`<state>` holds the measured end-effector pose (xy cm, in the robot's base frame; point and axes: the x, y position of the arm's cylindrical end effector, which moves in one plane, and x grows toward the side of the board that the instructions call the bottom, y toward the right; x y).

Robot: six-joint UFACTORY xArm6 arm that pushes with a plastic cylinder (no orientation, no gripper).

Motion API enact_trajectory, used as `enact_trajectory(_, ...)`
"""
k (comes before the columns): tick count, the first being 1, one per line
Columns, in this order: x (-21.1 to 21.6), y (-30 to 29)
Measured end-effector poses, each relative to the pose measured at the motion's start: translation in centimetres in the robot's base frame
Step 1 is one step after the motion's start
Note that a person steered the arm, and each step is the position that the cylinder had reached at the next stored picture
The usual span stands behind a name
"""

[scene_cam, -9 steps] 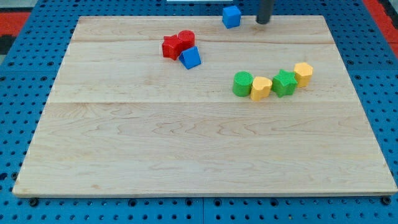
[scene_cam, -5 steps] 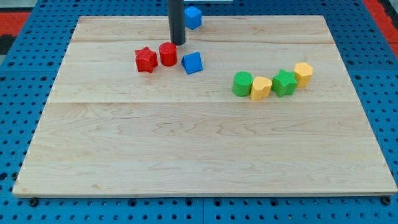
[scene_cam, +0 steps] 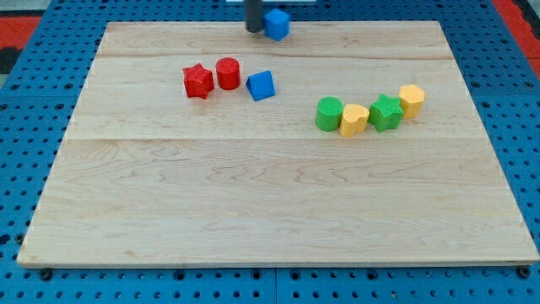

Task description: Place blue cube on top of red star

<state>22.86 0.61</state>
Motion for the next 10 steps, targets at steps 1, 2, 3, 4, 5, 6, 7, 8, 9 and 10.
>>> enact_trajectory(1, 8.0, 5.2)
enact_trajectory(2, 3.1, 8.4)
enact_trajectory(3, -3.3, 7.2)
enact_trajectory(4, -3.4, 4.8)
enact_trajectory(5, -0.7, -3.7)
enact_trajectory(6, -2.2, -10.5)
enact_trajectory(7, -1.1, -14.9)
enact_trajectory(8, 1.2, -18.5)
enact_trajectory(9, 2.6, -23.7)
enact_trajectory(10, 4.2, -28.0)
